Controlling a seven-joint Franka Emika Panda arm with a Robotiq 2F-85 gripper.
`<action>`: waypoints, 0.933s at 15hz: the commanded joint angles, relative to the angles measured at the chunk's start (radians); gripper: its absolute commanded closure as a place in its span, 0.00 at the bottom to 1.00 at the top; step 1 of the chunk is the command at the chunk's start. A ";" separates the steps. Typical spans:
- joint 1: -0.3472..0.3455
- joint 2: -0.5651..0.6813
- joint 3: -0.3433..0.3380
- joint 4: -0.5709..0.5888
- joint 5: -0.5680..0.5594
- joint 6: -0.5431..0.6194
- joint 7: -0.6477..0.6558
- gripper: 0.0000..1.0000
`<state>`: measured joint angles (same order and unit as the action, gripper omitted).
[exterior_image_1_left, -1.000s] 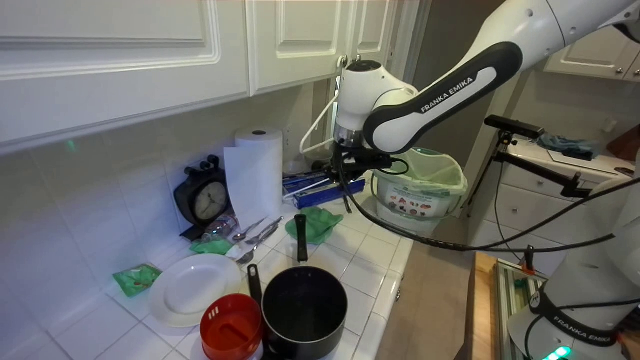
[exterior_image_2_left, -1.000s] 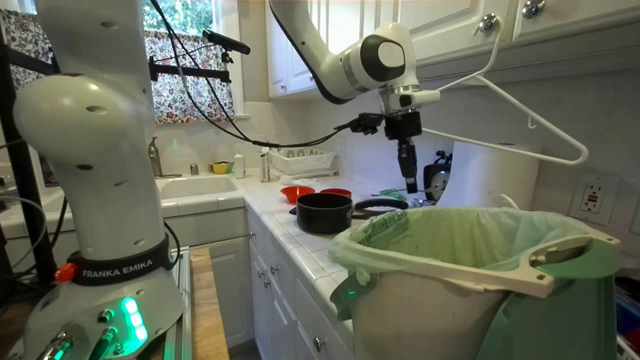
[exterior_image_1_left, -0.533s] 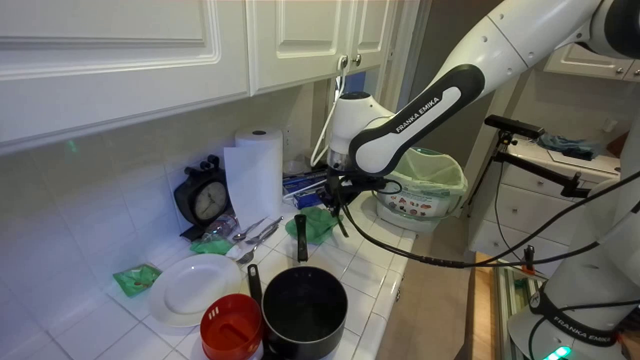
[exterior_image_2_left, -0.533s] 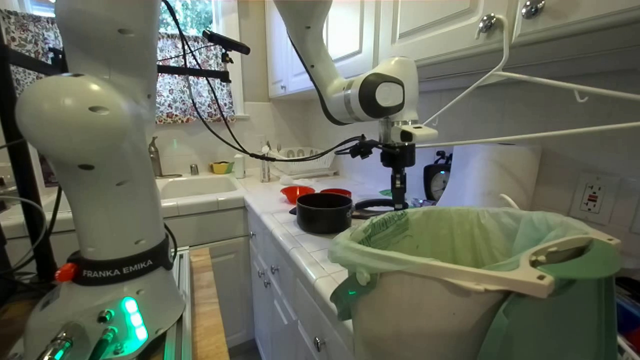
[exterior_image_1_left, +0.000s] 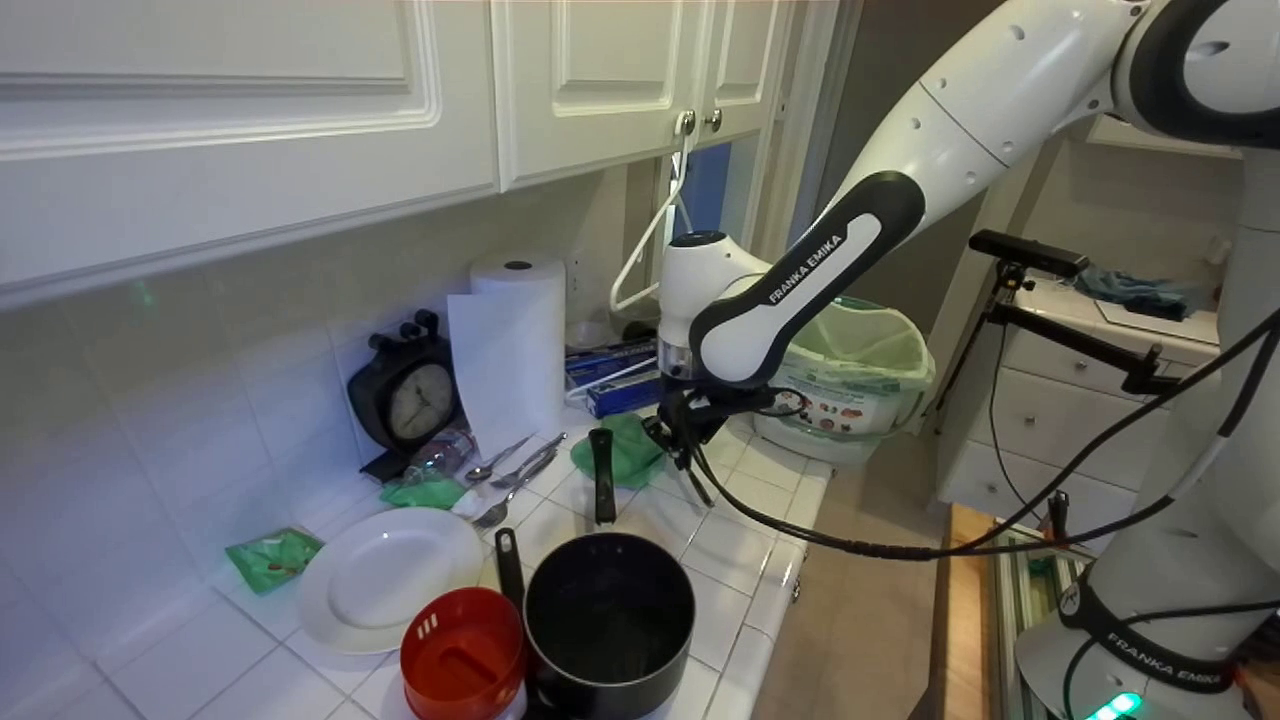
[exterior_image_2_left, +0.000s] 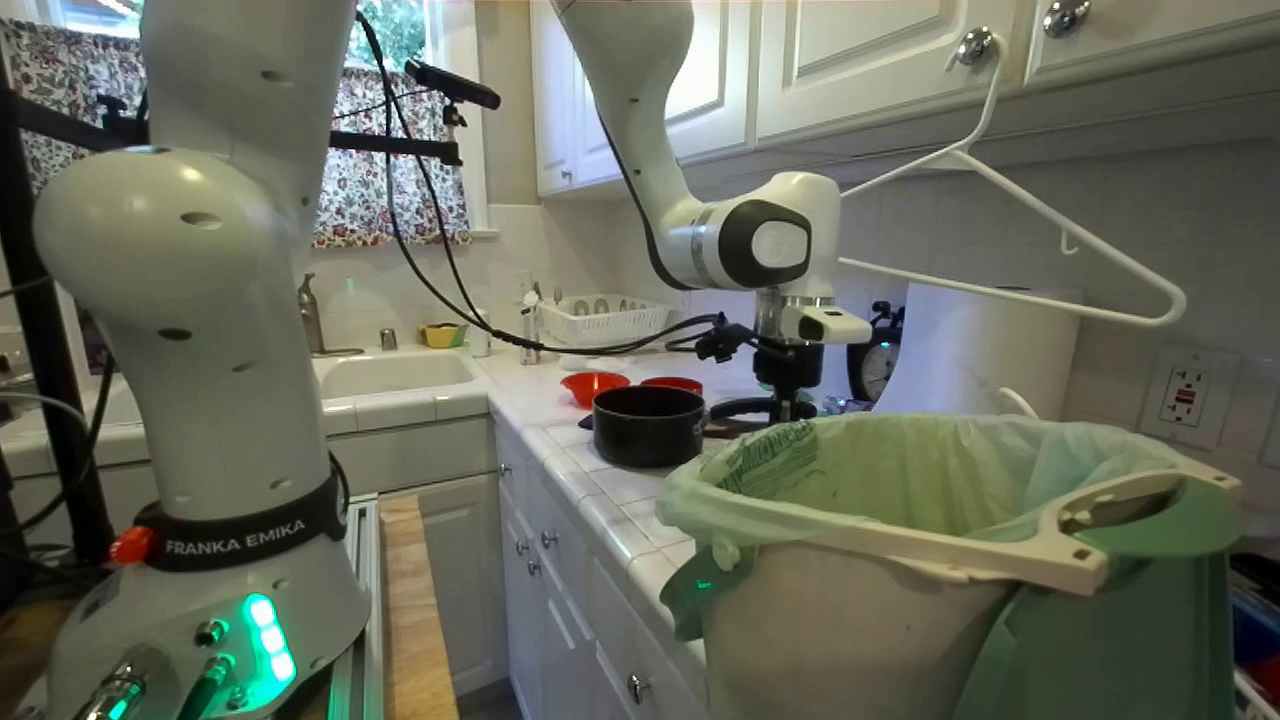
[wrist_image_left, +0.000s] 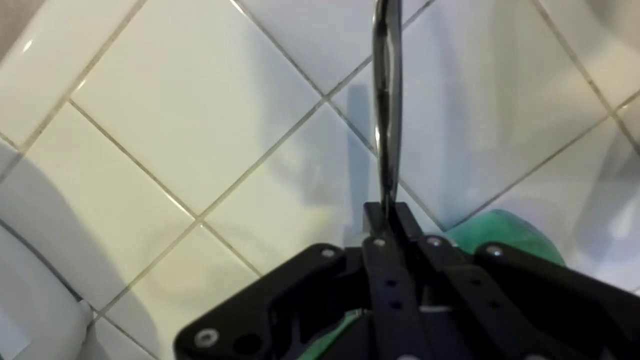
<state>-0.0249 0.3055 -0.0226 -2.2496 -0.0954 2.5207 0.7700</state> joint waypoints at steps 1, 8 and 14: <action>0.015 0.054 -0.014 0.020 0.090 -0.006 -0.053 0.97; 0.047 0.088 -0.037 0.019 0.119 -0.007 -0.028 0.93; 0.071 0.094 -0.054 0.021 0.112 -0.010 -0.019 0.51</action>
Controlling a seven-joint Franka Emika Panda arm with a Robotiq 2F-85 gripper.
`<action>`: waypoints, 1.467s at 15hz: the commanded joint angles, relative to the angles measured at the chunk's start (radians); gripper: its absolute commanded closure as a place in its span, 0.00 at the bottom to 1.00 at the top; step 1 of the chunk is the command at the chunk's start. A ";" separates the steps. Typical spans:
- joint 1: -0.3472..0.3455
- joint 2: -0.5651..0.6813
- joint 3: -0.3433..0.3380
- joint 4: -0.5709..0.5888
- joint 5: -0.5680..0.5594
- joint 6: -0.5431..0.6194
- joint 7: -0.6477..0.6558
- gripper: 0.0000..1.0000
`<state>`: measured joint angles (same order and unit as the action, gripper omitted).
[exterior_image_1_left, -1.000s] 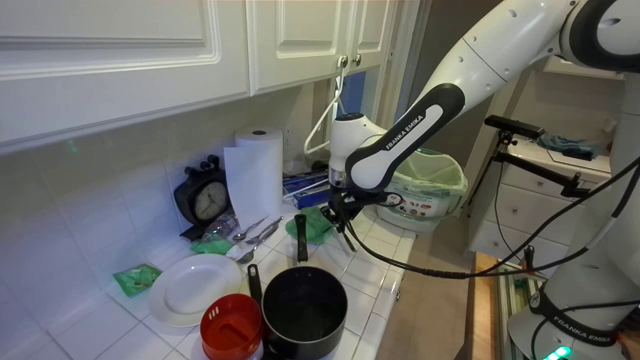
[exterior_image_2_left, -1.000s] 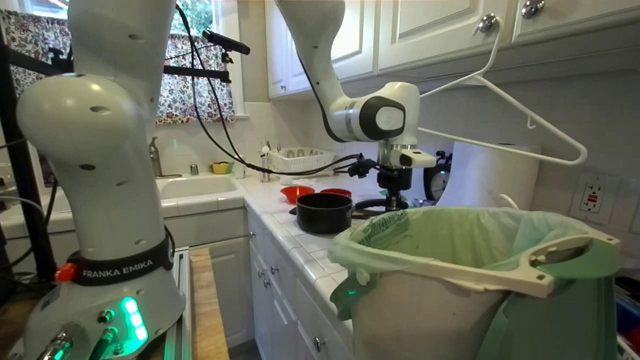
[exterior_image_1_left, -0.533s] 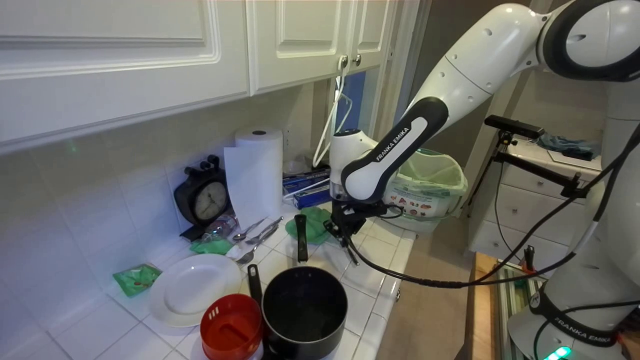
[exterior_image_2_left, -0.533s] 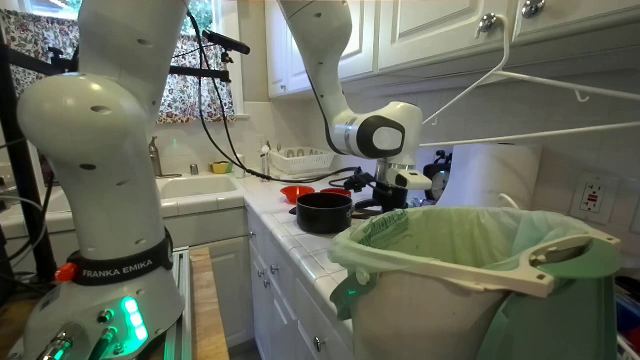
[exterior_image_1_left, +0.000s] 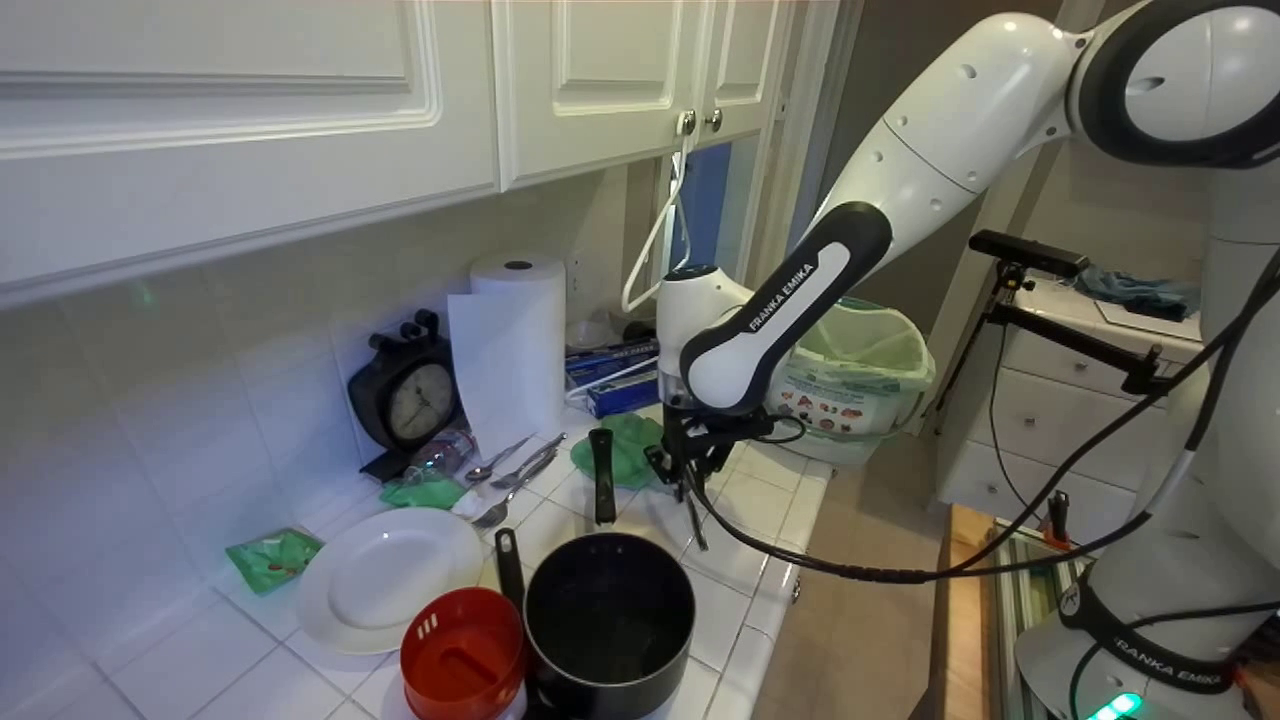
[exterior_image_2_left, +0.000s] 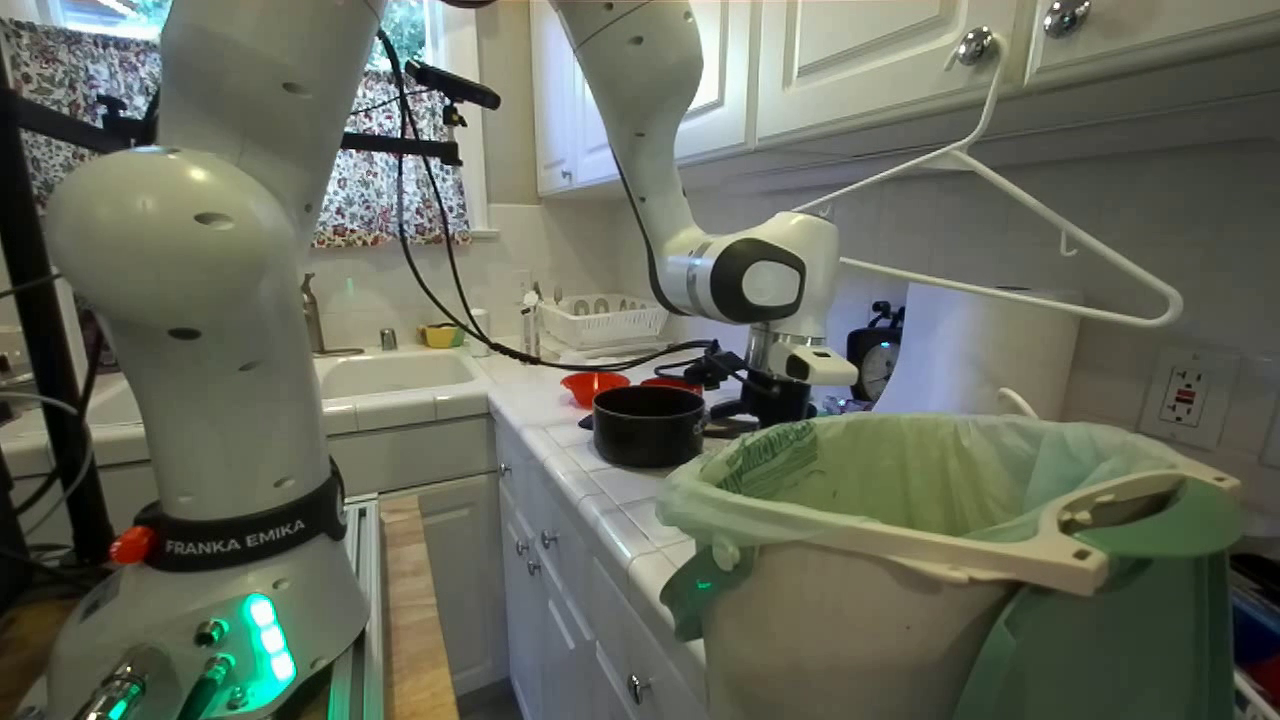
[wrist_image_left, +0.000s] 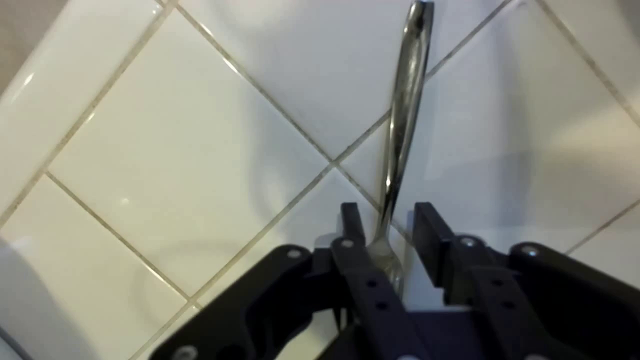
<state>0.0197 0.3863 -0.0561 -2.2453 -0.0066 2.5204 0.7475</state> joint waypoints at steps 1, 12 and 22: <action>0.031 0.012 -0.024 0.017 0.019 -0.010 0.009 0.34; 0.074 -0.166 -0.060 -0.055 -0.035 -0.092 0.084 0.00; 0.052 -0.355 -0.028 -0.114 -0.187 -0.214 0.157 0.00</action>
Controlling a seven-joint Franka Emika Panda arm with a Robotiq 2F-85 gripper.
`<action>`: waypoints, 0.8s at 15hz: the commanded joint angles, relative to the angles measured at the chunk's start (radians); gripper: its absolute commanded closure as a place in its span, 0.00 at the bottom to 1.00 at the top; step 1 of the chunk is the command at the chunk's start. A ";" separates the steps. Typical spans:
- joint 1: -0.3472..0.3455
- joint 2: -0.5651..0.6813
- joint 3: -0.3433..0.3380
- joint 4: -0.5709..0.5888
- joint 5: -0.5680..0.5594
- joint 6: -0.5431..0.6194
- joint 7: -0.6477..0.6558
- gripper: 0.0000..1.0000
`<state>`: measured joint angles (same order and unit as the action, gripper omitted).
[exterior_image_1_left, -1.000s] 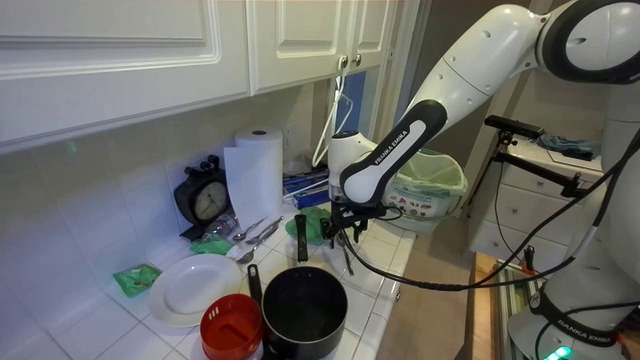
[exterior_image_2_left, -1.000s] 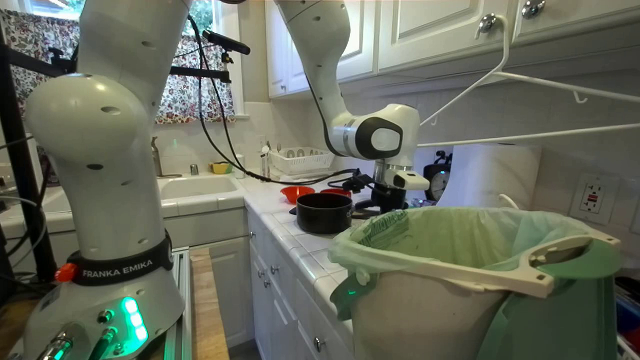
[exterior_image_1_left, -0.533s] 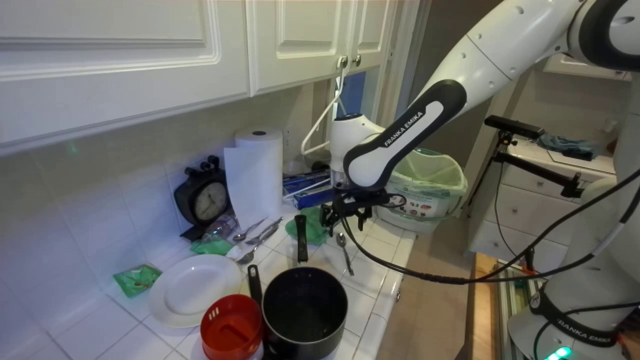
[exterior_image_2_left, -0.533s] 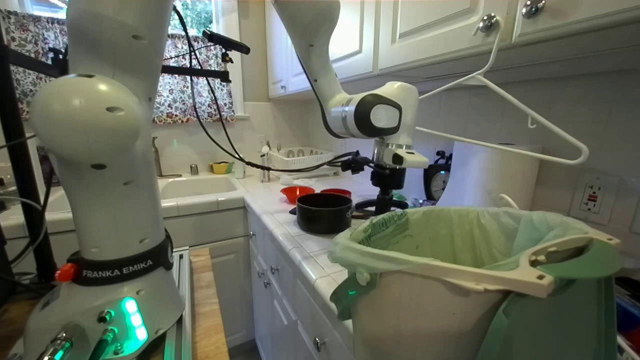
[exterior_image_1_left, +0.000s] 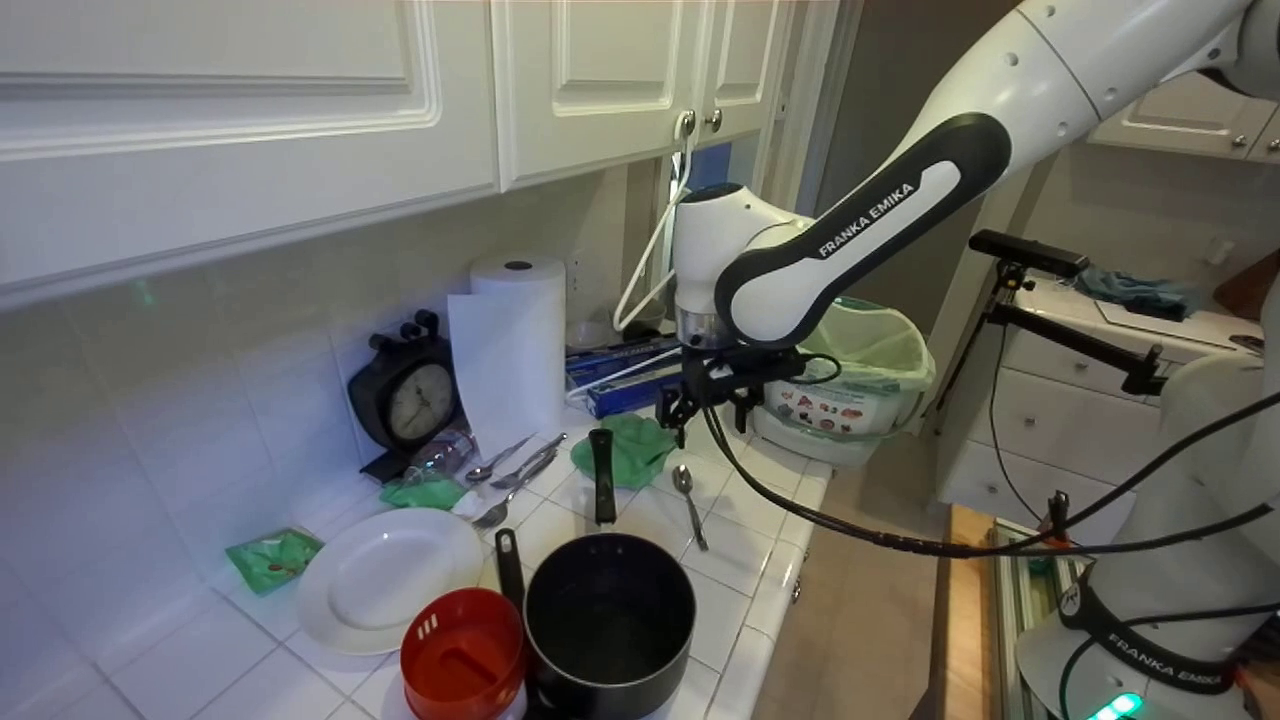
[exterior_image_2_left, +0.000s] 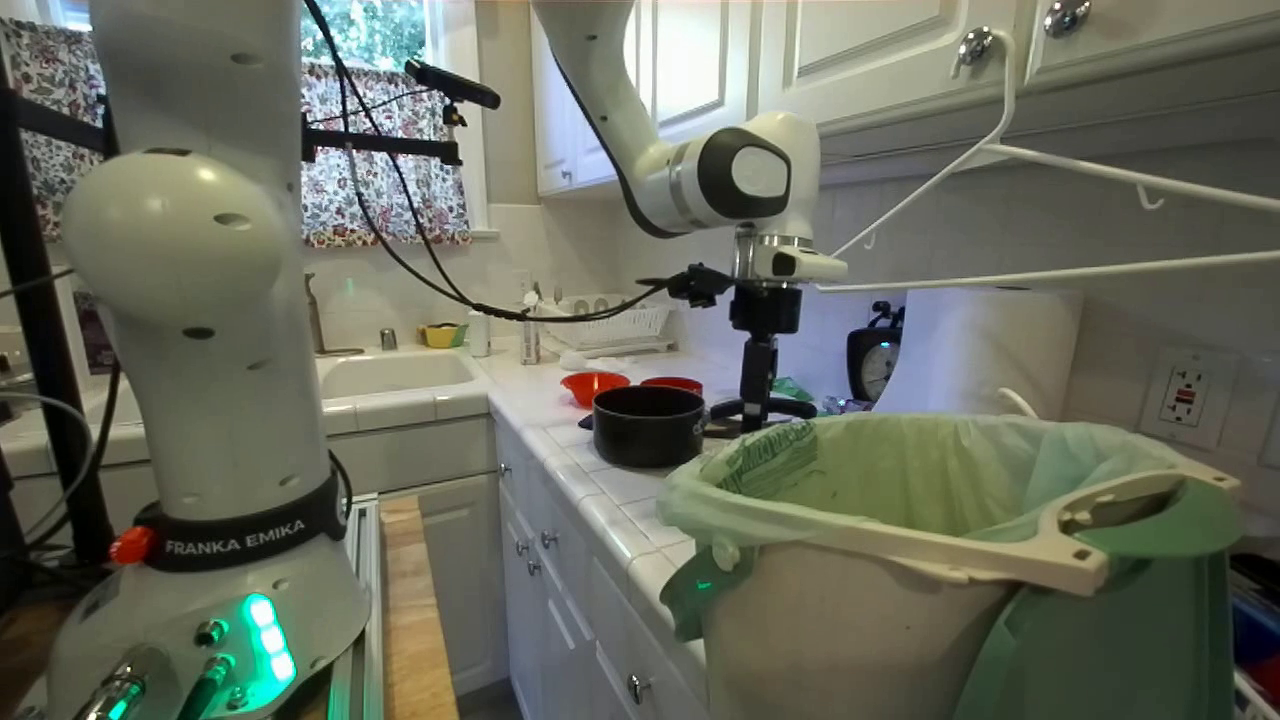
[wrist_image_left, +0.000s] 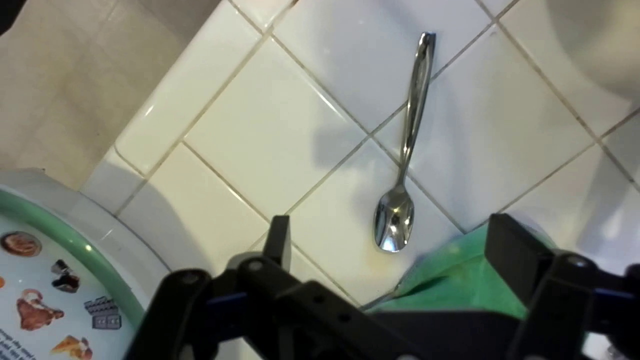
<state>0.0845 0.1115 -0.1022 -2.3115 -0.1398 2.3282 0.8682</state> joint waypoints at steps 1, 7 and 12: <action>-0.014 -0.095 0.023 -0.052 -0.066 -0.029 0.054 0.00; -0.033 -0.194 0.063 -0.091 -0.090 -0.038 0.075 0.00; -0.058 -0.261 0.097 -0.114 -0.099 -0.052 0.083 0.00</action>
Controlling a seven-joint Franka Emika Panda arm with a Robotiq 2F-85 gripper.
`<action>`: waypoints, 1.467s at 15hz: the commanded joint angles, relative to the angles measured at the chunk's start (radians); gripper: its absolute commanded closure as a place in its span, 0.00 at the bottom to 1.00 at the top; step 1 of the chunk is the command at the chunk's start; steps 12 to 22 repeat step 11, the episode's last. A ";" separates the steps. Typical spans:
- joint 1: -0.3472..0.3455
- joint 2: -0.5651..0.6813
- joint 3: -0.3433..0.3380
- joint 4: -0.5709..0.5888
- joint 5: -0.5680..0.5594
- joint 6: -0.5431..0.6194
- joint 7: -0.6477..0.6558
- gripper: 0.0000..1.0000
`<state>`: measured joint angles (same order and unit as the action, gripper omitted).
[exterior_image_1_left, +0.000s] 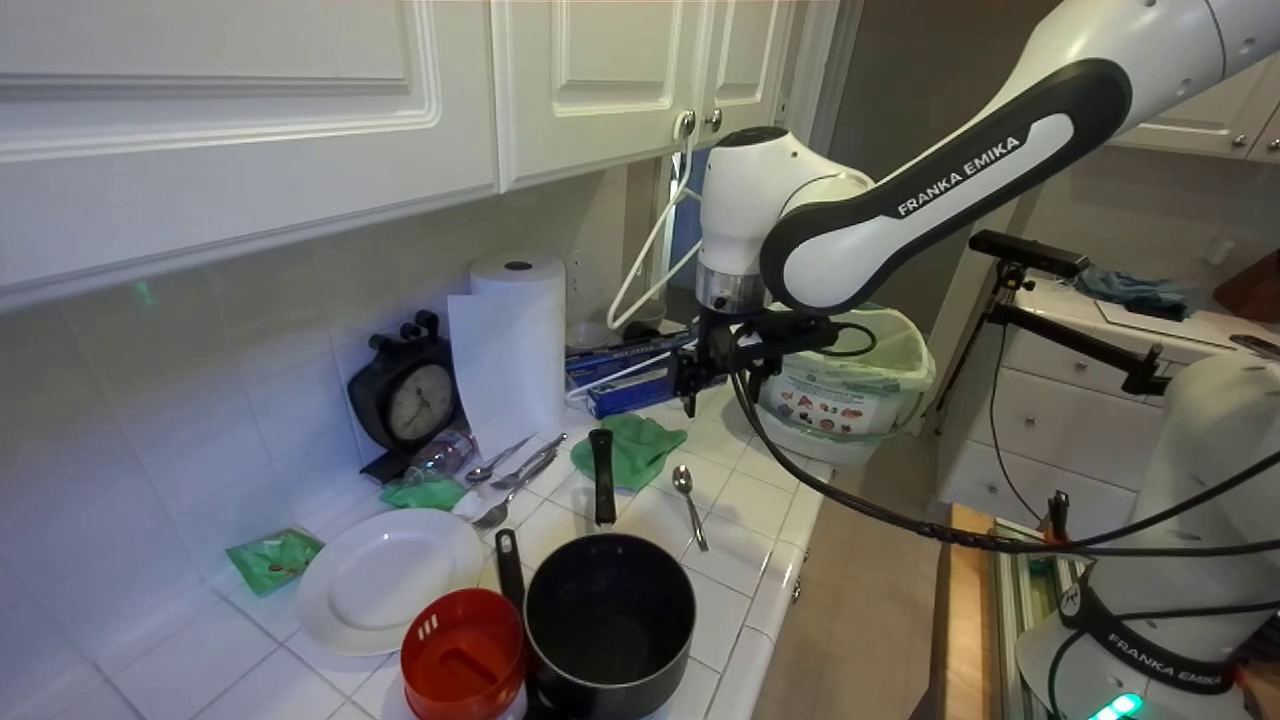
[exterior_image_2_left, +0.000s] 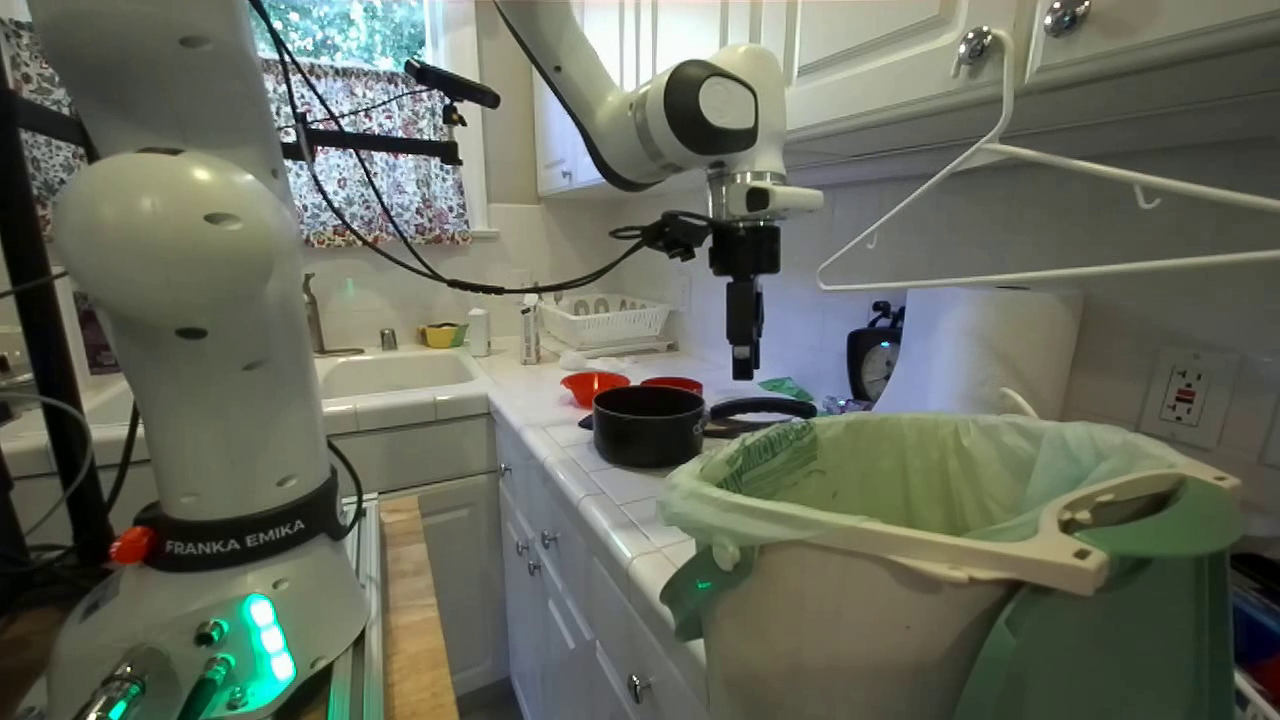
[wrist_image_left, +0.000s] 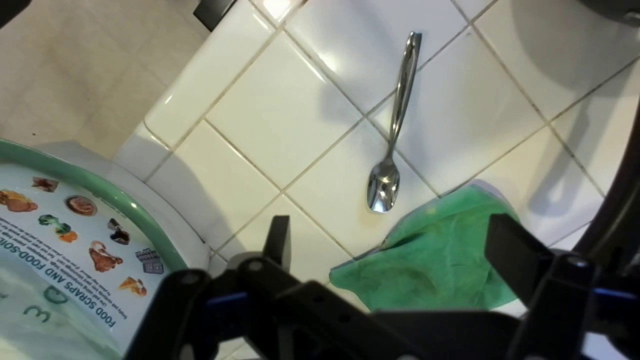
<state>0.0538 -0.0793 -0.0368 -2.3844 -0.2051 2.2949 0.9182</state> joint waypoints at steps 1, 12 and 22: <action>-0.033 -0.081 0.037 -0.043 -0.029 -0.019 0.030 0.00; -0.063 -0.082 0.060 -0.025 0.004 -0.015 0.011 0.00; -0.063 -0.082 0.060 -0.025 0.004 -0.015 0.011 0.00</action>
